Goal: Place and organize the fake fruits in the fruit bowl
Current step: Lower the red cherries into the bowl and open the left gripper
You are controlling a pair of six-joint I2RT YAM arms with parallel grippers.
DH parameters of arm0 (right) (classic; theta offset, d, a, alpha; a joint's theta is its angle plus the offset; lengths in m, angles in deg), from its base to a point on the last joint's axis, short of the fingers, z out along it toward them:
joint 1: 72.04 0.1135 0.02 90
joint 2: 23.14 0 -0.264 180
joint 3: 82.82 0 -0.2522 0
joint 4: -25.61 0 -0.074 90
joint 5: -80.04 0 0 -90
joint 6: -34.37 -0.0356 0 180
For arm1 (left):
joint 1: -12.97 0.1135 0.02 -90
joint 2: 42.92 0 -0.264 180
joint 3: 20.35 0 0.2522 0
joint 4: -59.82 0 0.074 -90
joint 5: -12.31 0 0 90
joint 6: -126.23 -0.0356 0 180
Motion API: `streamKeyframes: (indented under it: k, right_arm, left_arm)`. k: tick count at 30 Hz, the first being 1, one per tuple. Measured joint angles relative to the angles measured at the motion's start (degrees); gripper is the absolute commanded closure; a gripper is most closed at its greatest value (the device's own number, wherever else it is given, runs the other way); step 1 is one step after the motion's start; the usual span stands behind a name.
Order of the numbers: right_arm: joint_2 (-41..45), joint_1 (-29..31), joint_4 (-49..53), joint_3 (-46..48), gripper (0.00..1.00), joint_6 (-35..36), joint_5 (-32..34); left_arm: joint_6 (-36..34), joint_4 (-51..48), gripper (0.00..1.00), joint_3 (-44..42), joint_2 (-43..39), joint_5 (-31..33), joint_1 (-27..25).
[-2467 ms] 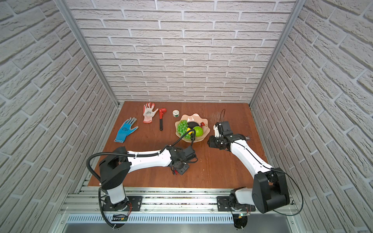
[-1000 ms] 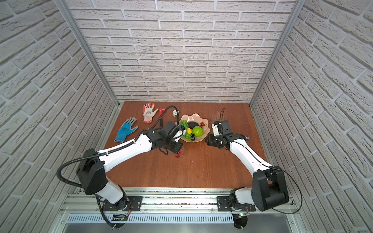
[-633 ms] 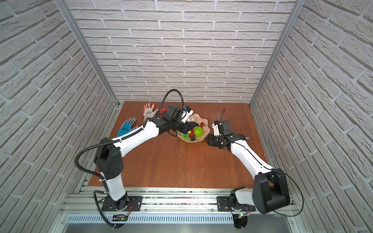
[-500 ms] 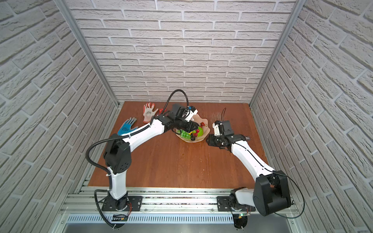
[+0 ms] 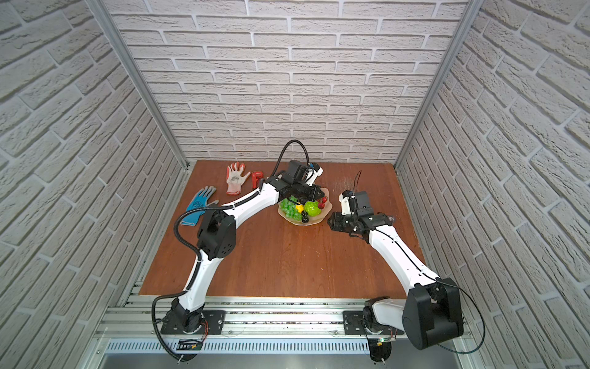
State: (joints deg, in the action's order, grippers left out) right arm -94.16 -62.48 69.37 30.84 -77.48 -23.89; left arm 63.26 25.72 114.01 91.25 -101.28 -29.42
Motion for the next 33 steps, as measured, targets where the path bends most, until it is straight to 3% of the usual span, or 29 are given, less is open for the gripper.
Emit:
streamKeyframes:
  k: [10, 18, 27, 33]
  right_arm:
    - [1.8, -0.6, 1.2, 1.0, 0.56, -0.2, 0.2]
    - [1.9, -1.2, 1.6, 1.9, 0.56, -0.2, 0.0]
    - [1.9, -1.6, 1.6, 1.9, 0.56, -0.2, -0.1]
    - [1.9, -1.6, 1.6, 1.9, 0.56, -0.2, -0.3]
  left_arm:
    - [2.2, -2.6, 1.0, 6.1, 5.2, 10.4, -2.0]
    - [2.9, -3.9, 1.0, 10.1, 8.5, 13.2, -2.0]
    - [3.1, -5.2, 0.61, 12.3, 9.9, 14.3, -2.0]
    - [1.6, -6.5, 0.58, 12.5, 9.7, 15.9, -2.0]
